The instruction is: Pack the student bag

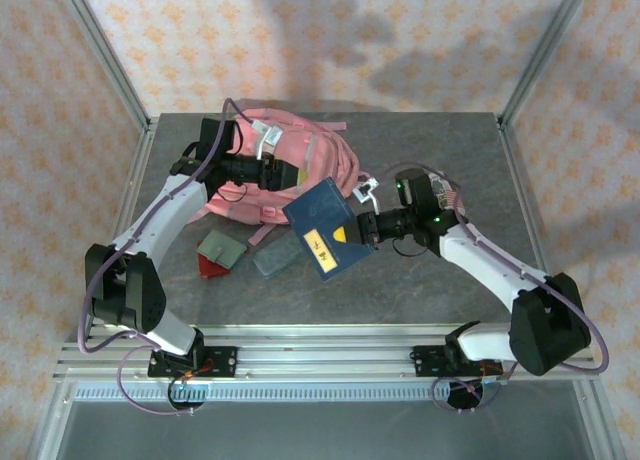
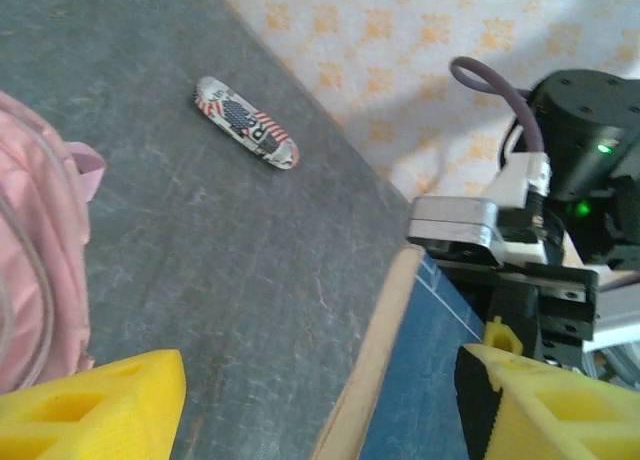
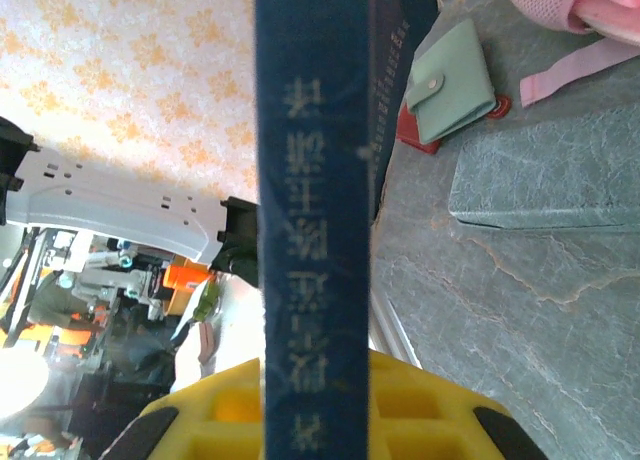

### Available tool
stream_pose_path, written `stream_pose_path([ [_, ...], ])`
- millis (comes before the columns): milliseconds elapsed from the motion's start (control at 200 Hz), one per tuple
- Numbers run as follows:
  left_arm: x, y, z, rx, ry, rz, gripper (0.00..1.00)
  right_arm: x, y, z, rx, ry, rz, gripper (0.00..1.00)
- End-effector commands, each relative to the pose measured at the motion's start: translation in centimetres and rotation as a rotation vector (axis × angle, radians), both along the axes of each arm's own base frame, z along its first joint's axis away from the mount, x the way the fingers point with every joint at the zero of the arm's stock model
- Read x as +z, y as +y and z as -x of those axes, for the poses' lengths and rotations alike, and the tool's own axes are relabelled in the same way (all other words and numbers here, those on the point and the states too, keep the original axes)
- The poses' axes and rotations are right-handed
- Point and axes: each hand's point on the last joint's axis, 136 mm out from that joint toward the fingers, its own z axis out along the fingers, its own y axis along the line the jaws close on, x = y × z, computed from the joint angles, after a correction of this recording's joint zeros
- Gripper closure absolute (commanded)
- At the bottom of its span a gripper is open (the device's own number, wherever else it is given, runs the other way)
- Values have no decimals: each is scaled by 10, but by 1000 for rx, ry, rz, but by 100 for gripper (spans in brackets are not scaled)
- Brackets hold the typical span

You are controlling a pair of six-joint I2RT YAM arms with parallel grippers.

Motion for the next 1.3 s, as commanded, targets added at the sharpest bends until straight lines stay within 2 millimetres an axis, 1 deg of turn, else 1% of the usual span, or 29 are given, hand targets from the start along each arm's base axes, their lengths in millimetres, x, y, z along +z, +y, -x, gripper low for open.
stream_pose_path([
  [0,-3,-6,22,-99,16,42,28,21,5,4,72,-69,-57,100],
  [160,-18,-13,28,-126,40,-11,27,24,7,5,98,-80,-70,100],
  [345,-20,-27,39,-197,45,-14,27,22,9,7,121,-72,-74,100],
  [395,-23,-30,42,-212,46,-29,28,22,9,8,124,-73,-73,100],
  [425,-23,-32,45,-230,48,-25,33,22,9,7,123,-74,-70,100],
  [460,-21,-34,49,-252,49,-11,40,21,9,6,117,-76,-64,100],
  [511,-21,-35,50,-260,56,-7,54,20,9,4,109,-76,-54,100],
  [576,-23,-35,50,-260,66,-8,77,17,9,2,102,-73,-40,100],
  [626,-22,-35,51,-268,66,-4,91,15,9,-2,84,-76,-25,100],
  [666,-22,-35,51,-268,67,0,100,15,8,-4,73,-77,-18,97],
  [711,-20,-35,50,-263,68,4,100,16,6,-10,43,-83,-2,84],
  [756,-20,-35,46,-251,75,13,100,17,1,-20,-13,-97,22,72],
  [801,-19,-34,40,-224,90,24,100,21,-7,-31,-71,-110,32,65],
  [866,-16,-32,25,-146,114,51,100,29,-28,-54,-204,-121,41,57],
  [906,-16,-28,10,-54,145,72,100,35,-43,-67,-292,-122,35,54],
  [951,-10,-20,-8,73,147,115,100,40,-63,-84,-412,-116,36,48],
  [976,-5,-14,-18,145,133,150,100,42,-71,-90,-467,-118,36,47],
  [996,0,-10,-23,192,131,186,100,44,-78,-95,-512,-120,39,43],
  [1021,7,-4,-28,243,123,234,100,46,-82,-97,-548,-123,36,41],
  [1056,15,8,-36,327,114,294,100,42,-86,-103,-589,-117,38,40],
  [1066,18,11,-38,347,109,312,100,49,-88,-101,-599,-132,27,40],
  [1116,28,21,-42,419,91,390,100,53,-92,-103,-651,-128,4,38],
  [1196,37,40,-48,564,84,478,100,52,-95,-103,-697,-109,-45,37],
  [1226,43,50,-50,625,74,523,100,52,-97,-103,-722,-101,-66,37],
  [1261,43,63,-49,699,73,585,100,52,-100,-103,-754,-100,-98,36],
  [1296,48,76,-45,764,63,668,100,53,-102,-102,-785,-98,-141,35],
])
